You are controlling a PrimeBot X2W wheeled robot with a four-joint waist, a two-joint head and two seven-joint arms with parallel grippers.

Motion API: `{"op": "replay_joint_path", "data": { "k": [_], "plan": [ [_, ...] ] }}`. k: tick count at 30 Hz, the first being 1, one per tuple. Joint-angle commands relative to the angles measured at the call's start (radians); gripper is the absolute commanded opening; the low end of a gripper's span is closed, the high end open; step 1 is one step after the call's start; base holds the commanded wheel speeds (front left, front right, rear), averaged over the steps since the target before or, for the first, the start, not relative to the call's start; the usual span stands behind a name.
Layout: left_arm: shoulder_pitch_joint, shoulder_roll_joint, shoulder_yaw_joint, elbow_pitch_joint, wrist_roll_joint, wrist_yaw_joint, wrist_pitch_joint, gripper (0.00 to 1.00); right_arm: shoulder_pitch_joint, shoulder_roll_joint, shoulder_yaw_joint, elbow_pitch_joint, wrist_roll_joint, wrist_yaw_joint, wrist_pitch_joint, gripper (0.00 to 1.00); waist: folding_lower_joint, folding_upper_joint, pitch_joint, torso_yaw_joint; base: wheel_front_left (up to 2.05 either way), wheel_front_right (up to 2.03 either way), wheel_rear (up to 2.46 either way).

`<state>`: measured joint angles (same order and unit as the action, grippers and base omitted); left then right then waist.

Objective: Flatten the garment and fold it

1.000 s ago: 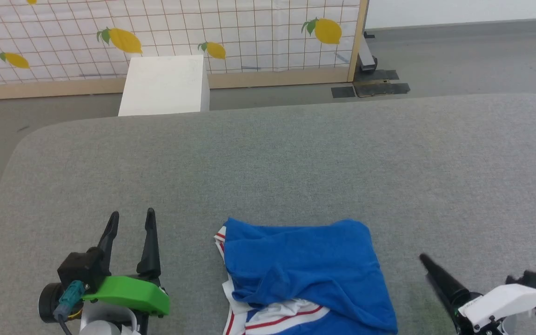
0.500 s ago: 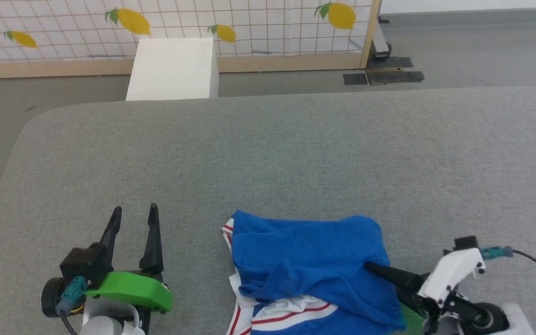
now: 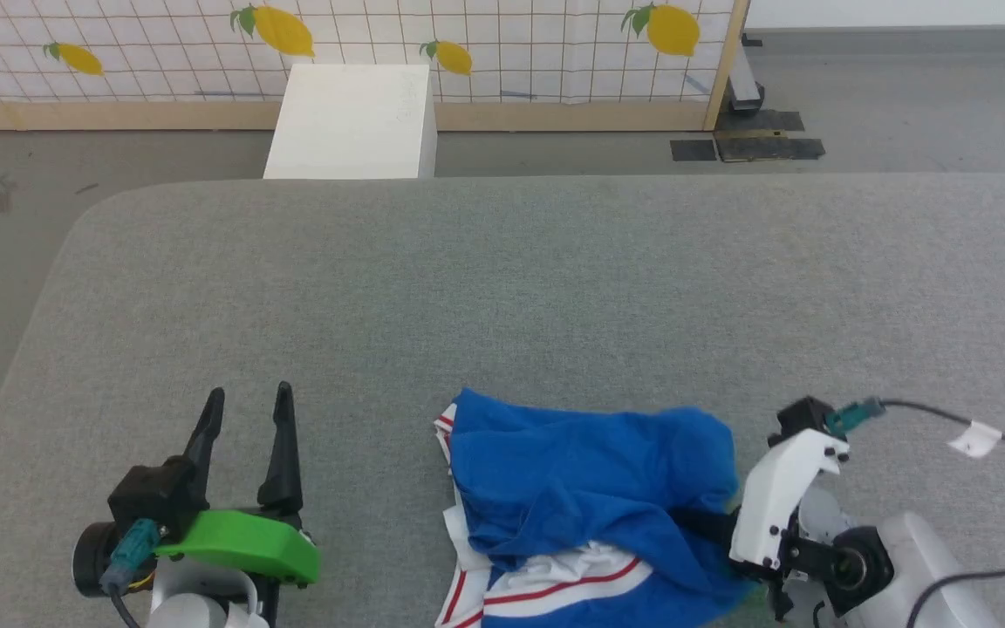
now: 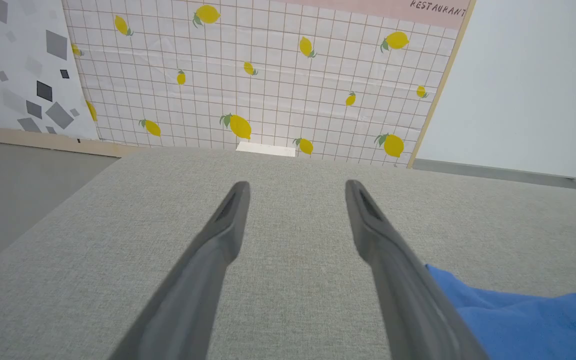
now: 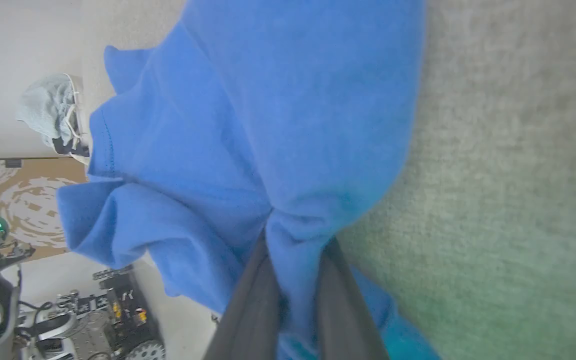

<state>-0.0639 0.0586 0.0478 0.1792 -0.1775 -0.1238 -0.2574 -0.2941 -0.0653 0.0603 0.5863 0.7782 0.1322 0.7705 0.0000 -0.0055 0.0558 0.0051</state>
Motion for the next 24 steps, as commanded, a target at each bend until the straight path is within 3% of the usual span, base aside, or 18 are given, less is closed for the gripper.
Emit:
{"op": "replay_joint_path", "data": {
  "k": [1,8,14,19,24],
  "plan": [
    [0.001,0.001,0.006,-0.003,-0.005,-0.007,-0.004,1.00,0.006,-0.017,0.021,-0.035,-0.047,-0.002,-0.018,0.00,0.0000,0.0055,0.003,-0.013,0.00,0.00,0.00],
    [0.011,0.007,0.026,-0.020,-0.003,-0.007,-0.004,1.00,-0.067,-0.158,0.154,-0.180,-0.401,-0.002,-0.079,0.00,0.0000,0.0055,0.020,-0.126,0.00,0.00,0.00],
    [-0.016,0.015,0.017,-0.052,0.004,-0.007,-0.004,1.00,-0.170,-0.210,0.200,-0.203,-0.564,-0.002,-0.071,0.00,0.0000,0.0055,0.072,-0.256,0.00,0.00,0.00],
    [-0.059,0.040,-0.003,-0.078,0.015,-0.007,-0.004,1.00,-0.261,-0.253,0.180,-0.170,-0.675,-0.002,-0.127,0.00,0.0000,0.0055,0.143,-0.348,0.00,0.00,0.00],
    [-0.116,0.087,-0.013,-0.104,0.027,-0.007,-0.004,1.00,-0.358,-0.269,0.093,-0.108,-0.784,-0.002,-0.211,0.00,0.0000,0.0055,0.240,-0.425,0.00,0.00,0.00]
  ]
}}
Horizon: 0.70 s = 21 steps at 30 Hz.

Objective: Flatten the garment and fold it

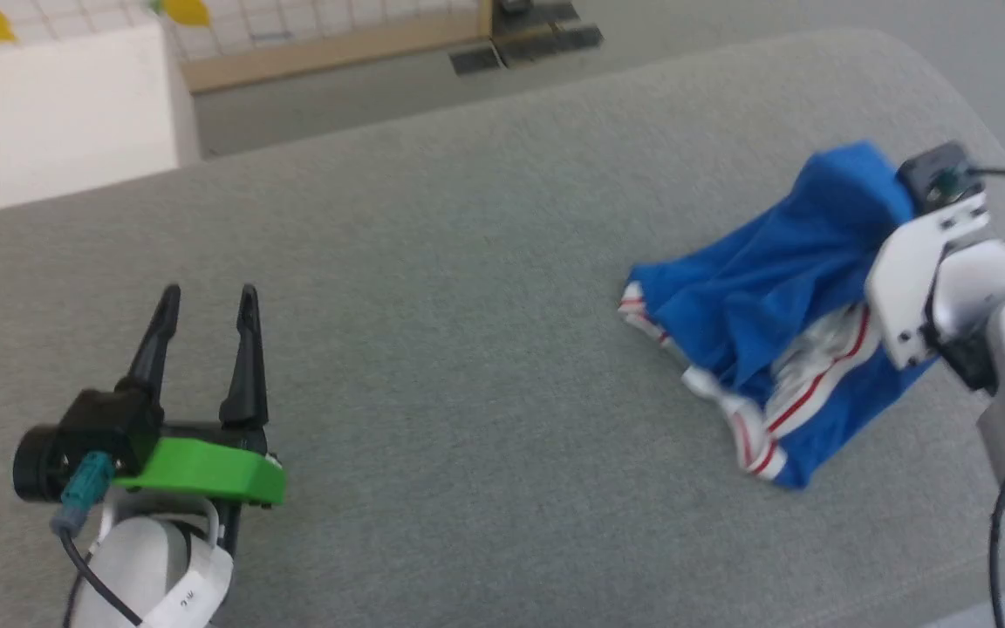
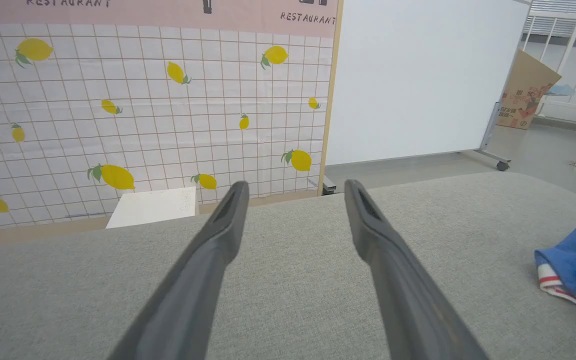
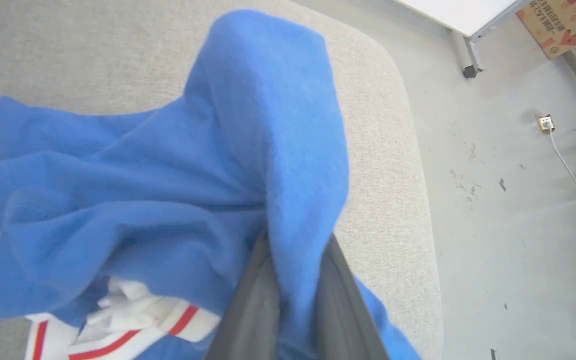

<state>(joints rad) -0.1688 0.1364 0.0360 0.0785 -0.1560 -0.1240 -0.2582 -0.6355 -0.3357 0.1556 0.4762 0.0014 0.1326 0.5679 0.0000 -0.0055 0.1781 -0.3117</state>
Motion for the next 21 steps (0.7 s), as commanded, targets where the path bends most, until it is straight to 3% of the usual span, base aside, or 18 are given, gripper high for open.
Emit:
{"op": "replay_joint_path", "data": {
  "k": [1,8,18,19,20,21],
  "plan": [
    [-0.021,0.020,-0.005,-0.009,0.011,-0.007,-0.004,1.00,-0.035,-0.001,-0.024,0.015,-0.032,-0.002,-0.030,0.00,0.0000,0.0055,0.137,-0.120,0.00,0.00,0.00],
    [-0.069,0.123,-0.004,-0.060,0.028,-0.007,0.015,1.00,-0.146,0.029,-0.245,0.103,-0.229,-0.002,-0.202,0.00,0.0000,0.0055,0.271,-0.178,0.00,0.00,0.00],
    [-0.092,0.157,0.004,-0.109,0.025,0.001,0.050,1.00,-0.201,0.077,-0.484,0.172,-0.405,-0.002,-0.351,0.00,0.0000,0.0055,0.317,-0.132,0.00,0.00,0.00],
    [-0.088,0.155,0.005,-0.107,0.022,0.004,0.048,1.00,-0.201,0.084,-0.495,0.183,-0.417,-0.002,-0.367,0.13,0.0000,0.0055,0.311,-0.124,0.00,0.00,0.00],
    [-0.085,0.152,0.005,-0.104,0.019,0.005,0.045,1.00,-0.199,0.086,-0.501,0.191,-0.426,-0.002,-0.381,0.37,0.0000,0.0055,0.303,-0.117,0.00,0.00,0.00],
    [-0.080,0.147,0.006,-0.098,0.016,0.008,0.041,1.00,-0.197,0.088,-0.510,0.201,-0.434,-0.002,-0.396,1.00,0.0000,0.0055,0.293,-0.109,0.00,0.00,0.00]
  ]
}}
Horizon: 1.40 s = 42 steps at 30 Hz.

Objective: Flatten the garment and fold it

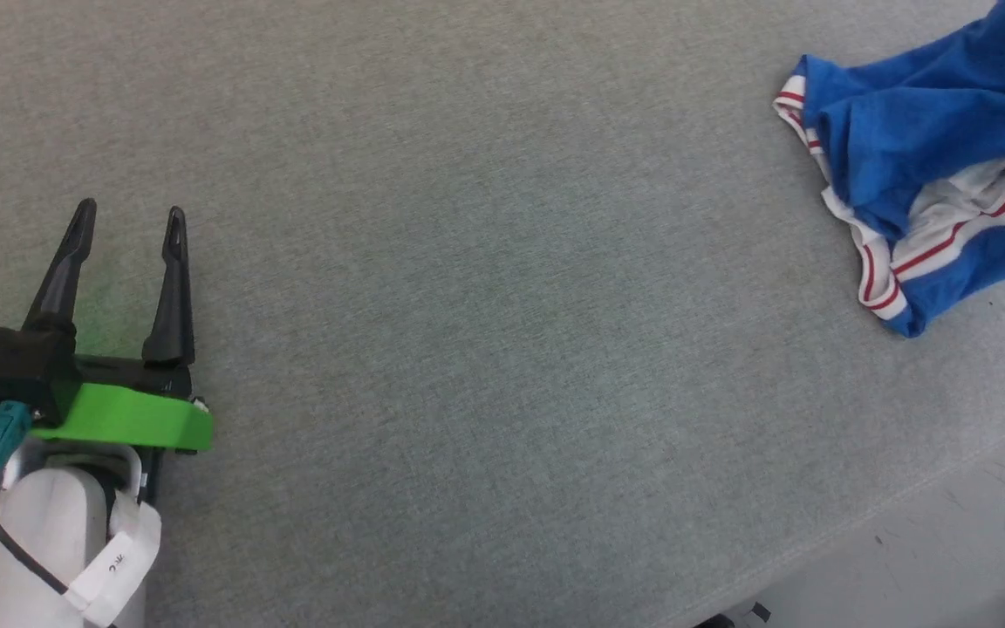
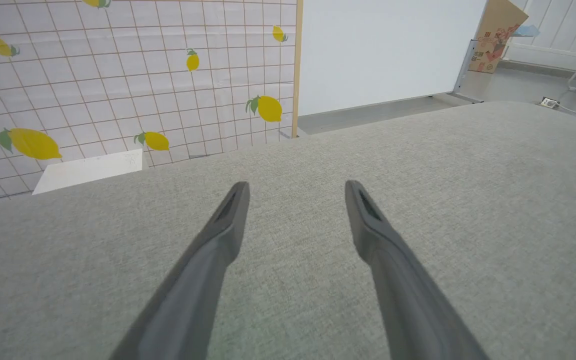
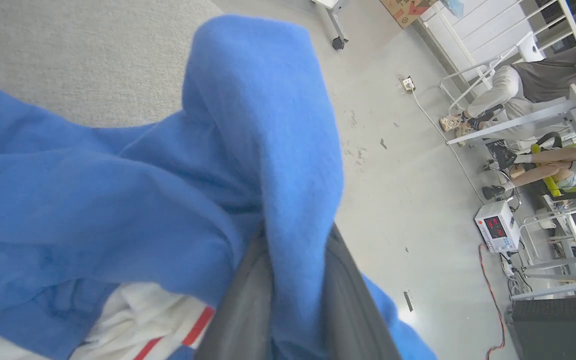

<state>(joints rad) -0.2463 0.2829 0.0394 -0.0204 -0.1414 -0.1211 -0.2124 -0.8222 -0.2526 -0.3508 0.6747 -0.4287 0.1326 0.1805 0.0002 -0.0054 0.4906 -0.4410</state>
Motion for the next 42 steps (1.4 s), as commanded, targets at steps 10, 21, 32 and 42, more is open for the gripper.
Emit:
{"op": "replay_joint_path", "data": {
  "k": [10,21,32,42],
  "plan": [
    [0.029,-0.087,-0.013,0.107,-0.044,0.017,-0.045,1.00,0.054,-0.028,0.020,0.049,0.076,-0.002,-0.194,1.00,-0.0002,0.0054,-0.185,0.134,0.00,0.00,0.00],
    [0.091,-0.184,-0.026,0.173,-0.069,0.005,-0.049,1.00,0.276,0.028,0.162,-0.107,0.382,-0.002,-0.369,1.00,-0.0002,0.0054,-0.384,0.267,0.00,0.00,0.00],
    [0.140,-0.218,-0.064,0.199,-0.060,-0.005,-0.049,1.00,0.600,0.105,0.236,-0.398,0.518,-0.002,-0.427,1.00,-0.0002,0.0054,-0.485,0.395,0.00,0.00,0.00],
    [0.201,-0.230,-0.062,0.217,-0.060,-0.004,-0.049,1.00,0.795,0.168,0.253,-0.539,0.489,-0.002,-0.419,1.00,-0.0002,0.0054,-0.532,0.449,0.00,0.00,0.00]
  ]
}}
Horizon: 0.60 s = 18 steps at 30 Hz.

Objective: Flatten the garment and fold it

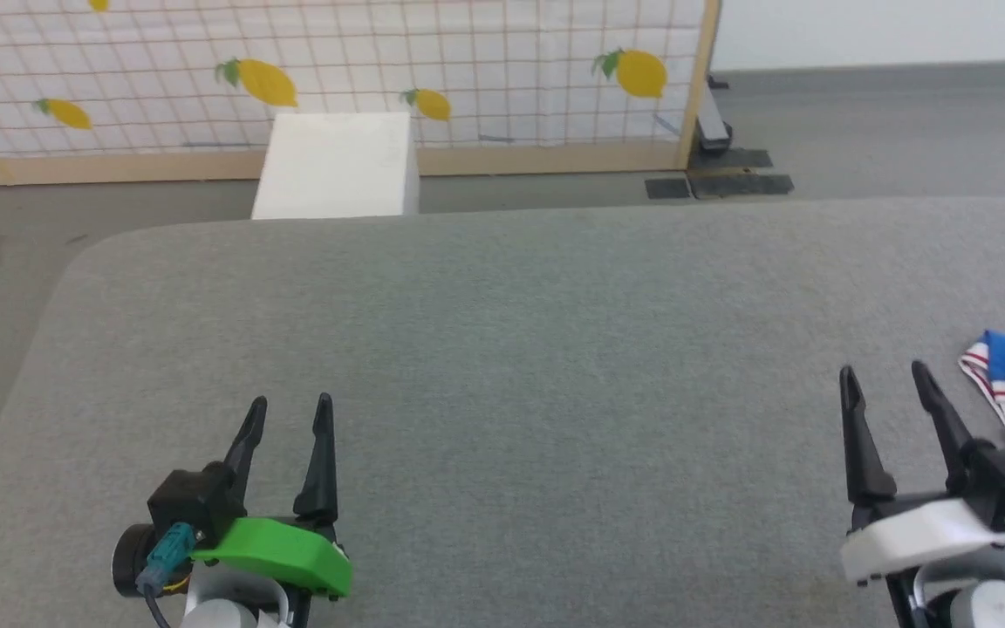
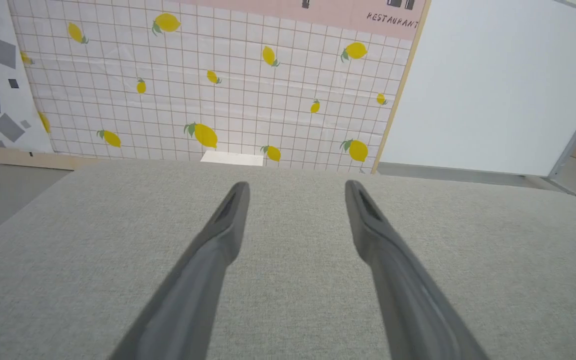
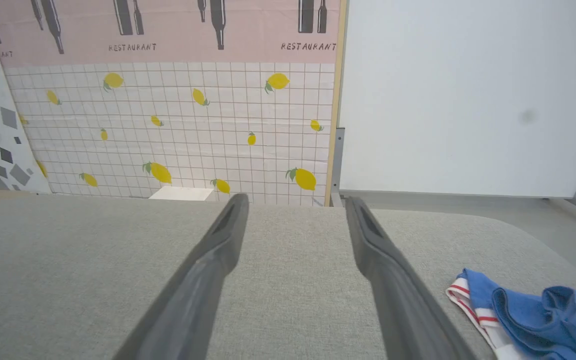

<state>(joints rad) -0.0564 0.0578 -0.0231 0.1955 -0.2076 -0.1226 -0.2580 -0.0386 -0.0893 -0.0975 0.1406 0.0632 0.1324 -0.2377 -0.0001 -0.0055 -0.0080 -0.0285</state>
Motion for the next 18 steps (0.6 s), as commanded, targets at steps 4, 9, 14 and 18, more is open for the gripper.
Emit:
{"op": "replay_joint_path", "data": {
  "k": [4,9,14,18],
  "plan": [
    [0.019,-0.006,-0.004,0.005,0.000,-0.003,-0.004,1.00,0.071,0.026,-0.020,-0.035,-0.010,-0.002,-0.005,1.00,0.0001,0.0055,-0.042,0.058,0.00,0.00,0.00],
    [0.029,-0.007,-0.016,0.008,-0.010,-0.002,-0.004,1.00,0.123,0.037,-0.020,-0.043,-0.016,-0.002,-0.007,1.00,0.0001,0.0055,-0.047,0.072,0.00,0.00,0.00],
    [0.032,-0.007,-0.026,0.013,-0.020,0.006,-0.004,1.00,0.139,0.039,-0.017,-0.046,0.002,-0.002,-0.004,1.00,0.0001,0.0055,-0.050,0.078,0.00,0.00,0.00],
    [0.034,-0.007,-0.029,0.017,-0.024,0.010,-0.004,1.00,0.140,0.039,-0.012,-0.047,0.010,-0.002,-0.002,1.00,0.0001,0.0055,-0.053,0.077,0.00,0.00,0.00]
  ]
}}
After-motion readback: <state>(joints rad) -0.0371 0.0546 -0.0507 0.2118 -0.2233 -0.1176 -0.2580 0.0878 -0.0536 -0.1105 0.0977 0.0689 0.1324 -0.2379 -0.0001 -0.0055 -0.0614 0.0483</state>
